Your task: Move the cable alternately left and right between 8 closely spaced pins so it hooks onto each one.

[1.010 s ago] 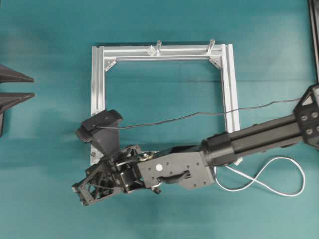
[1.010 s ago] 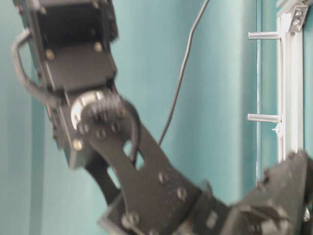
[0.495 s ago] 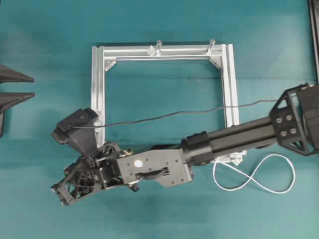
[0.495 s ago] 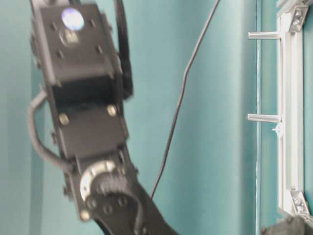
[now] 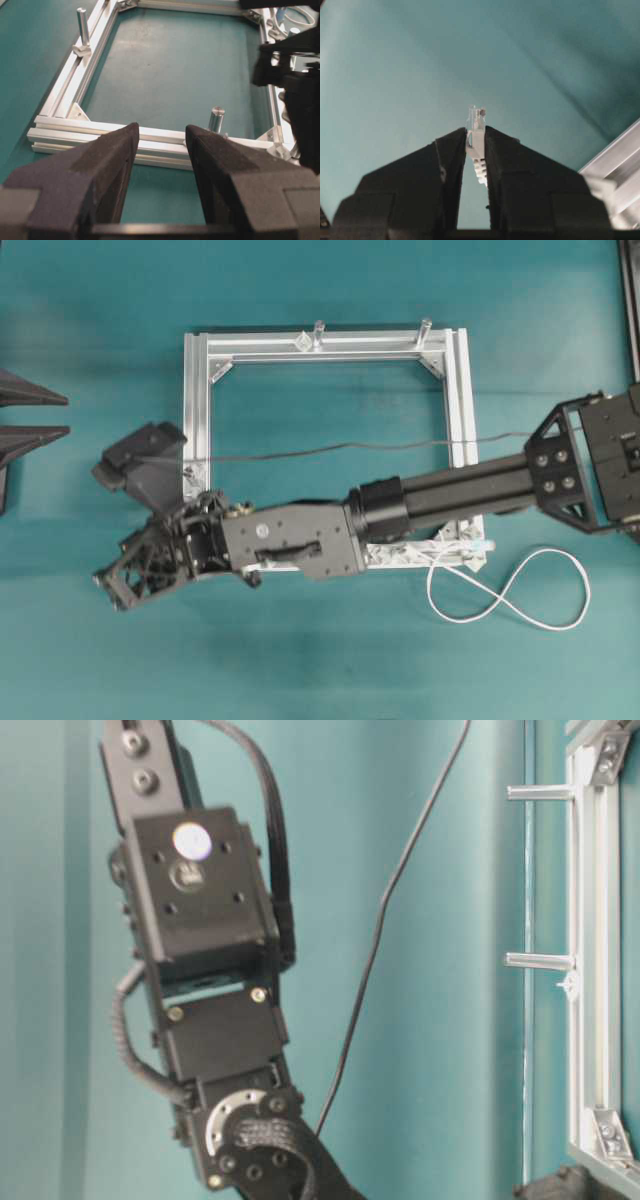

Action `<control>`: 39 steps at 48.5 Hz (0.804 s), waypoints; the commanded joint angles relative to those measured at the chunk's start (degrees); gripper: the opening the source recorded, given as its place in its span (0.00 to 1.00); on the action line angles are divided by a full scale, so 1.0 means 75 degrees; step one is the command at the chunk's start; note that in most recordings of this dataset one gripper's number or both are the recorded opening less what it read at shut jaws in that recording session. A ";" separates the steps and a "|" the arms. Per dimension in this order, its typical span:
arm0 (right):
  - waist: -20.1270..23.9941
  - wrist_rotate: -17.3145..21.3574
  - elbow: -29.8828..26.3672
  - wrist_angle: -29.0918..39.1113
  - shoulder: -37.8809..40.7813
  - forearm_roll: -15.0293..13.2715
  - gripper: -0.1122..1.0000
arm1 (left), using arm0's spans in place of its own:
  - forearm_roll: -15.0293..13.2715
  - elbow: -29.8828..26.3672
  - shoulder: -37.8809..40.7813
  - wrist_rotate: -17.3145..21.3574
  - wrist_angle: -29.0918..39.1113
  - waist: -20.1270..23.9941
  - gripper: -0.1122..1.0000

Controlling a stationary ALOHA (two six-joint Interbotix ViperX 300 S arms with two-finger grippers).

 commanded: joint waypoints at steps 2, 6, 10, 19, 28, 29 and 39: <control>-0.0047 -0.0035 -0.0199 -0.0047 -0.0164 0.0012 0.24 | 0.0023 -0.0117 0.0105 -0.0012 -0.0047 0.0023 0.53; -0.0105 -0.0035 -0.0199 -0.0047 -0.0152 0.0012 0.24 | 0.0023 -0.0105 0.0094 -0.0012 -0.0059 0.0023 0.53; -0.0152 -0.0047 -0.0199 -0.0047 -0.0141 -0.0012 0.24 | 0.0012 -0.0117 0.0094 -0.0012 -0.0059 0.0023 0.53; -0.0281 -0.0070 -0.0199 -0.0059 -0.0141 -0.0023 0.24 | 0.0023 -0.0105 0.0094 -0.0012 -0.0059 0.0023 0.53; -0.0375 -0.0070 -0.0199 -0.0059 -0.0141 -0.0047 0.24 | 0.0023 -0.0105 0.0094 0.0000 -0.0070 0.0023 0.53; -0.0375 -0.0070 -0.0211 -0.0059 -0.0141 -0.0047 0.24 | 0.0023 -0.0105 0.0094 0.0000 -0.0070 0.0023 0.53; -0.0422 -0.0316 -0.0211 -0.0059 -0.0141 -0.0047 0.24 | 0.0012 -0.0105 0.0094 0.0000 -0.0070 0.0023 0.53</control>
